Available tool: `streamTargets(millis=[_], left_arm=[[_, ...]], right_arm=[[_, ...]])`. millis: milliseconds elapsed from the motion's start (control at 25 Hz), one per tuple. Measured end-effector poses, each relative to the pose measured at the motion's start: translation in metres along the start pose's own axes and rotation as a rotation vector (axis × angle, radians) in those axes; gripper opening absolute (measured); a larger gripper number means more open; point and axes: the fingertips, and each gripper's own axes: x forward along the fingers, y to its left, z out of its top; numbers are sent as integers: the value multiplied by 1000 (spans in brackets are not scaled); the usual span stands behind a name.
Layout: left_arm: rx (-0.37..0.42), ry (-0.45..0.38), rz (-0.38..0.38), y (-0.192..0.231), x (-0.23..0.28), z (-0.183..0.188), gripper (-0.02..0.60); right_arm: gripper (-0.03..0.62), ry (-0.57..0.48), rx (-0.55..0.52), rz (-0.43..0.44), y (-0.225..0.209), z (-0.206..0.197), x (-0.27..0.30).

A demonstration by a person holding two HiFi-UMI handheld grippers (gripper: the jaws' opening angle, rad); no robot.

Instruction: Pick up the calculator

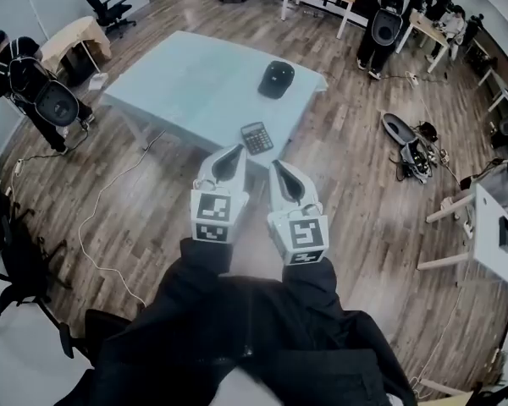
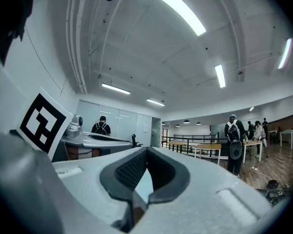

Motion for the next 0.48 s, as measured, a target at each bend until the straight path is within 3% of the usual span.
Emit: streamTargets(millis=[480], left_arm=[[3,43,12,-2,10,-13,2]], right_arm=[[2,33,49,-28,-18,-14,0]])
